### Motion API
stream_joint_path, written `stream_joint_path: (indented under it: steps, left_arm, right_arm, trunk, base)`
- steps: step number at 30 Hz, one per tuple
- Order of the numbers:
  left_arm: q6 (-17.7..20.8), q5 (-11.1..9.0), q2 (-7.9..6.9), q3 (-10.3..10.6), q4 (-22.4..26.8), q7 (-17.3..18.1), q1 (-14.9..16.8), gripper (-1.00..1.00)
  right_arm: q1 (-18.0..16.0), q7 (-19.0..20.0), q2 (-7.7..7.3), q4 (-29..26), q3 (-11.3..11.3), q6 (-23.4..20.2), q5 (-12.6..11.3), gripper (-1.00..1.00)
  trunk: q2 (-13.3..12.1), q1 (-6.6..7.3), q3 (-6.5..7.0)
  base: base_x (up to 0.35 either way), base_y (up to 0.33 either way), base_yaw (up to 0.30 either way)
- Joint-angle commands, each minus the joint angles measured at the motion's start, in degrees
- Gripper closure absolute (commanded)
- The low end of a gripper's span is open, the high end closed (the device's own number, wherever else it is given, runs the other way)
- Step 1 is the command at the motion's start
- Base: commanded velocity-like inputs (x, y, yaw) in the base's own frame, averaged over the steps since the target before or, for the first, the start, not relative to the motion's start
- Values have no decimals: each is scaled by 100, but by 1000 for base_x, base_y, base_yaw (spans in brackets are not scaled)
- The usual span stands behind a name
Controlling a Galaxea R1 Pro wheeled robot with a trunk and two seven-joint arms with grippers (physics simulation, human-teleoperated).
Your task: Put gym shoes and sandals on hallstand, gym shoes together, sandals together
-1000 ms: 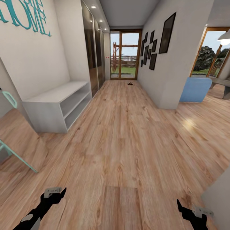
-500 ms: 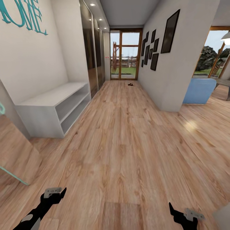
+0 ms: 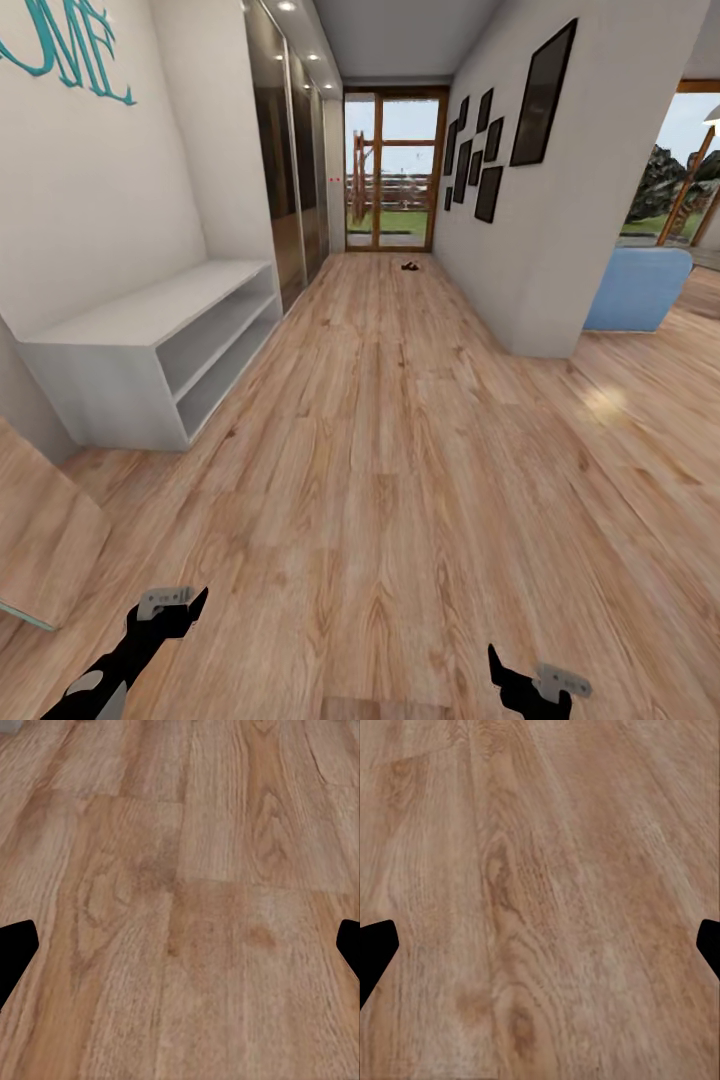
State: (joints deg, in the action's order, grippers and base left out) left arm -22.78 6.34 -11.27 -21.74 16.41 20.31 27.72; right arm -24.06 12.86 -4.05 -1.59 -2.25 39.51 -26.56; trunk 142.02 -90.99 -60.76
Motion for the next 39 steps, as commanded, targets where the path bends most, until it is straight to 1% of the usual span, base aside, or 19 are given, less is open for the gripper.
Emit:
stream_joint_path:
  steps: [1,39]
  left_arm:
    - [-24,58,2,-49,-3,25,5,-100]
    - [-24,57,-13,-49,15,17,5,-100]
  right_arm:
    - [-1,41,3,7,-21,13,-63,-100]
    - [42,41,27,4,-21,14,-60,-100]
  trunk:
    - [2,-2,-5]
    - [2,-2,-5]
  base:
    - [339,0,0]
    - [339,0,0]
